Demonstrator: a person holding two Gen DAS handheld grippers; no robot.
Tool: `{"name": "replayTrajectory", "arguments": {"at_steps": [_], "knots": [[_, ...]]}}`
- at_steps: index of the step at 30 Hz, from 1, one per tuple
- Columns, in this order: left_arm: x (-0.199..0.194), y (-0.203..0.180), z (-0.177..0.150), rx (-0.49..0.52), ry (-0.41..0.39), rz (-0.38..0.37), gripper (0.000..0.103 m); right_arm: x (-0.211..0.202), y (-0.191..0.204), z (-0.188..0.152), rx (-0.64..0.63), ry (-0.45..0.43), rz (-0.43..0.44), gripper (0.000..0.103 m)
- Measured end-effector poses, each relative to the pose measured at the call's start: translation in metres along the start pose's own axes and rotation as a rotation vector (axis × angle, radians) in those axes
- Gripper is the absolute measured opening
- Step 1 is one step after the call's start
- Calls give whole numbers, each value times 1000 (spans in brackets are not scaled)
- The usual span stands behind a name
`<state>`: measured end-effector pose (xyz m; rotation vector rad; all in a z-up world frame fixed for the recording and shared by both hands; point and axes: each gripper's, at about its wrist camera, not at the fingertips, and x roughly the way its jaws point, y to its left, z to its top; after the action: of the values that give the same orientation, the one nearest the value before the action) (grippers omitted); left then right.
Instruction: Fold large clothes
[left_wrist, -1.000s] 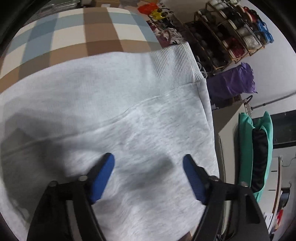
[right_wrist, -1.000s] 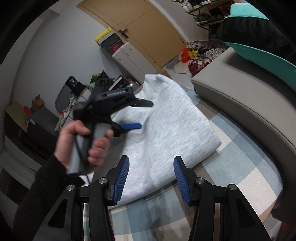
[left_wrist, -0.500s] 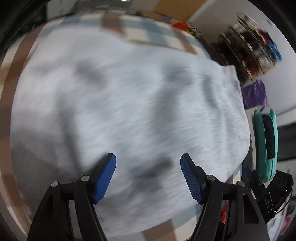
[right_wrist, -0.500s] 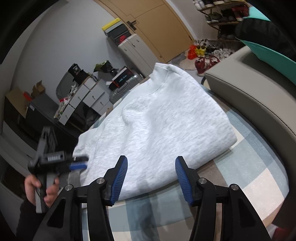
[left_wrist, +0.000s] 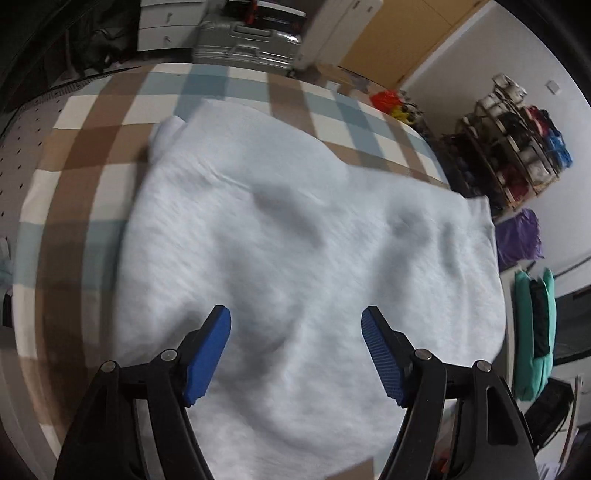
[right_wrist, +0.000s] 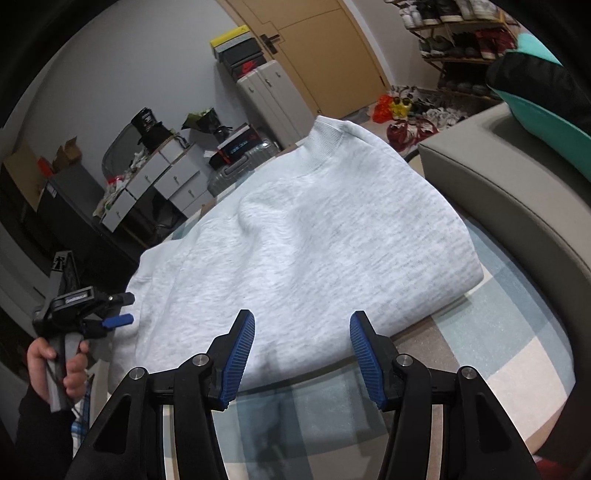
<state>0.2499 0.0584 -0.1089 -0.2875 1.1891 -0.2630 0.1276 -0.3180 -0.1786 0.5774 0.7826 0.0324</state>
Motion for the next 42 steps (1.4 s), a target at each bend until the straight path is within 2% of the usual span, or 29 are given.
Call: {"name": "replayTrajectory", "arguments": {"at_steps": [3, 4, 5, 6, 8, 9, 10, 12, 15, 17, 18, 19, 20, 23, 26, 29, 31, 34, 36, 38, 39, 42], "knots": [[31, 25, 12, -77, 74, 40, 69, 2, 3, 0, -13, 4, 5, 54], [43, 34, 12, -120, 99, -3, 75, 3, 6, 0, -34, 7, 4, 54], [41, 37, 12, -145, 48, -68, 84, 3, 8, 0, -48, 7, 4, 54], [44, 36, 15, -154, 58, -93, 89, 3, 9, -1, -62, 8, 1, 54], [44, 31, 24, -162, 84, -82, 88, 5, 11, -2, -73, 13, 3, 54], [37, 27, 31, -150, 47, -90, 88, 5, 11, -2, -69, 19, 10, 54], [26, 20, 41, -128, -13, -82, 88, 7, 11, -2, -61, 29, 21, 54], [17, 11, 55, -97, -68, -68, 90, 9, 12, -1, -51, 43, 39, 54], [43, 10, 74, -74, -8, -6, 90, 10, 17, -2, -60, 49, 61, 54], [66, 22, 74, -72, 27, 28, 90, 11, 20, -2, -80, 65, 67, 54], [69, 36, 74, -100, 44, 24, 89, 11, 20, -2, -84, 70, 65, 54], [80, 41, 71, -128, 69, 7, 94, 12, 20, -2, -87, 73, 61, 54], [78, 37, 70, -103, 22, -1, 94, 13, 20, -1, -89, 76, 59, 54], [75, 32, 67, -108, 59, 32, 94, 17, 15, 1, -78, 87, 57, 54], [49, 23, 53, -154, 23, 26, 94, 15, 5, 2, -43, 95, 46, 54], [26, -12, 27, -41, -5, -6, 94, 11, -12, 6, 53, 130, 110, 54], [14, -36, 3, 44, 1, -65, 94, 4, -27, 7, 153, 135, 169, 54], [23, -72, -36, 109, 40, -129, 94, -5, -57, 2, 336, 111, 230, 59], [42, -85, -49, 144, 99, -129, 94, -3, -68, -2, 403, 124, 253, 68], [66, -90, -59, 156, 153, -126, 94, 4, -77, -4, 463, 151, 285, 69], [75, -89, -64, 169, 155, -87, 94, 6, -81, -5, 485, 145, 277, 69], [75, -96, -71, 215, 88, -15, 95, 9, -85, -2, 502, 129, 250, 75]]}}
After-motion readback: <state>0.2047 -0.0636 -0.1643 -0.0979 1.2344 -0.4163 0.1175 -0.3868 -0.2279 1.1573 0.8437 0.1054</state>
